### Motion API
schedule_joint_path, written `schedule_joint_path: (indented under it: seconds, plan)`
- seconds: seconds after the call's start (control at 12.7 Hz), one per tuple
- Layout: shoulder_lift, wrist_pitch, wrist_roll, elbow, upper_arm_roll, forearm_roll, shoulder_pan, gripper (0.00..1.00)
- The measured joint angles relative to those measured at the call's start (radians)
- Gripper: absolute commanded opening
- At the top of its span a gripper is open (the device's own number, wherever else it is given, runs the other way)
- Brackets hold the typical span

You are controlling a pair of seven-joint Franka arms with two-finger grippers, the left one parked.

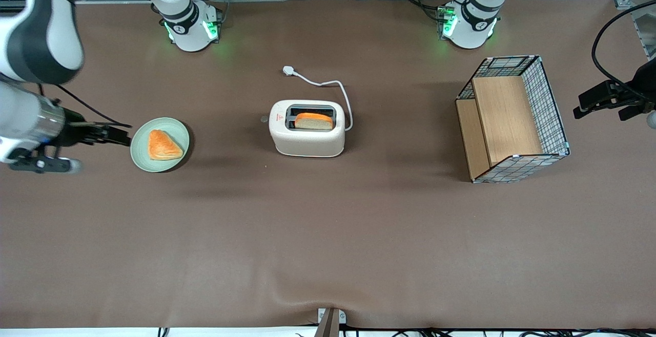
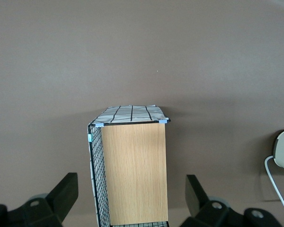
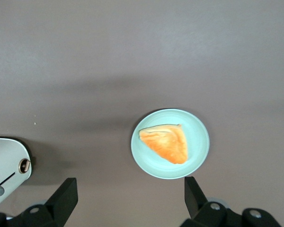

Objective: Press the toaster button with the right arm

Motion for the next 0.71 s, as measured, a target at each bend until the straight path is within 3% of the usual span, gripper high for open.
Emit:
schedule_joint_path:
  seconds: [0.32, 0.71]
  plan:
    - [-0.065, -0.018, -0.067, -0.001, 0.010, -0.006, -0.069, 1.00]
    - [-0.129, -0.064, -0.051, -0.001, 0.176, -0.036, -0.184, 1.00]
